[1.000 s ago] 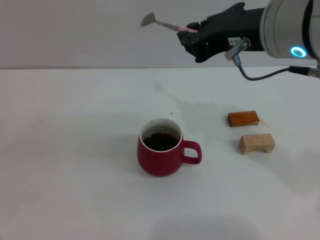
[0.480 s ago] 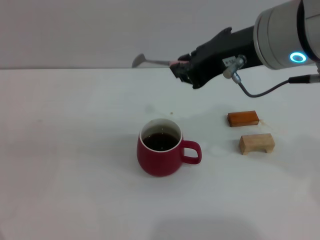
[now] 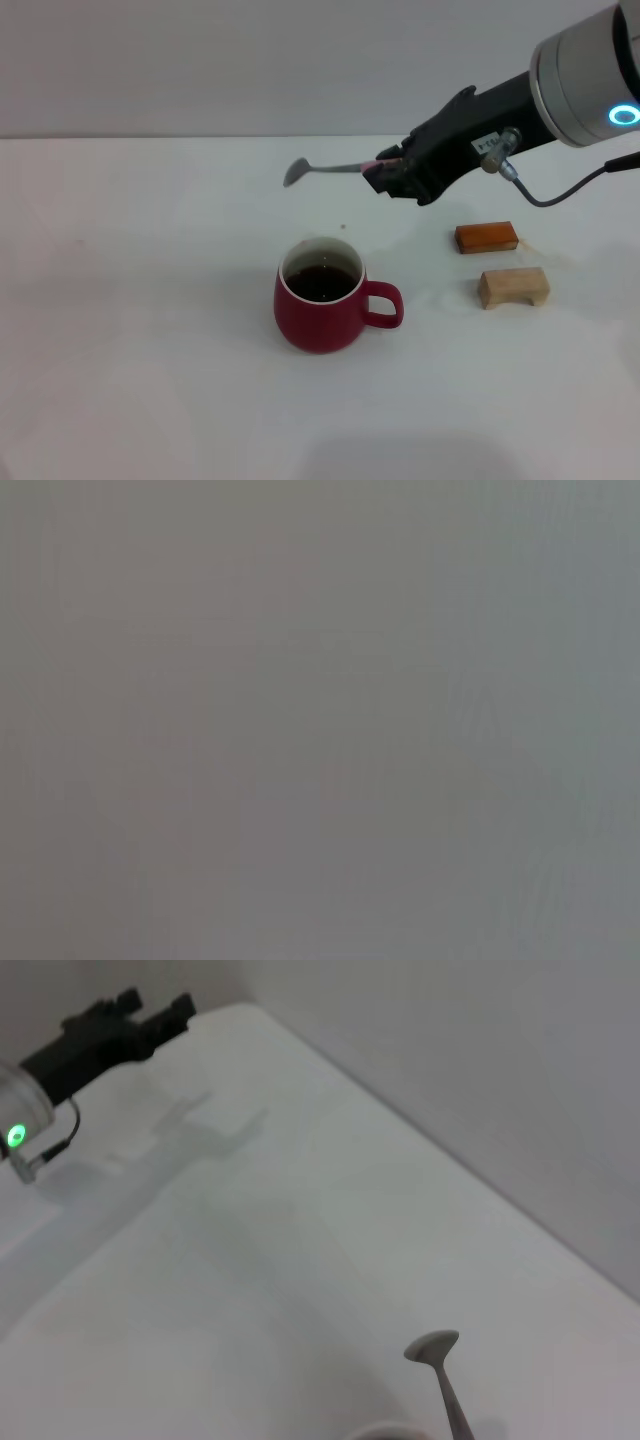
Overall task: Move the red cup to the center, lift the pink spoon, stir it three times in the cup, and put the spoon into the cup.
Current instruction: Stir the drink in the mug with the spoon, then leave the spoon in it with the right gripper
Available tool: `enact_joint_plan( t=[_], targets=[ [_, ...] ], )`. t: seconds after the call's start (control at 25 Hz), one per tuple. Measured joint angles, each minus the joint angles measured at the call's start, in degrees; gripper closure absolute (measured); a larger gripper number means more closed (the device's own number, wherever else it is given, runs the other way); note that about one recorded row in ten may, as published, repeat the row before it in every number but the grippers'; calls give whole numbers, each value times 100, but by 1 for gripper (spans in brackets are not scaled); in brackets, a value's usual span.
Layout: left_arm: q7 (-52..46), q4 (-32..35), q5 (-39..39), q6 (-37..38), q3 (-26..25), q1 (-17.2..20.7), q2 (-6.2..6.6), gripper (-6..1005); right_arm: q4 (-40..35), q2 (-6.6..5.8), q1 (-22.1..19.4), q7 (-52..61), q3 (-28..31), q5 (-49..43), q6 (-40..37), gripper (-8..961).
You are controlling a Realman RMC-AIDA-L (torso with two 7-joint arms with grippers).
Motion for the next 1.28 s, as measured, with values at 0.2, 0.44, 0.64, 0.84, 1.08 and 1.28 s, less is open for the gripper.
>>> enact_joint_plan(
  t=[0.2, 0.44, 0.64, 0.84, 1.08, 1.28],
  targets=[
    [11, 5, 6, -8, 7, -8, -9, 155, -376, -15, 265, -377, 249, 31, 380, 798],
    [13, -17, 12, -8, 10, -18, -8, 155, -787, -97, 568, -624, 501, 101, 716, 798],
    [-13, -20, 10, -8, 11, -51, -19, 155, -1282, -209, 794, -808, 650, 121, 855, 798],
    [-31, -40, 8, -8, 35, -63, -33, 155, -1839, -272, 1006, -1015, 656, 159, 872, 797],
    [-38, -101, 8, -7, 42, -41, -35, 155, -2538, -278, 1277, -1294, 645, 162, 780, 797],
    [-82, -111, 9, 10, 45, -22, -35, 155, -3163, -281, 1541, -1534, 622, 143, 590, 797]
  ],
)
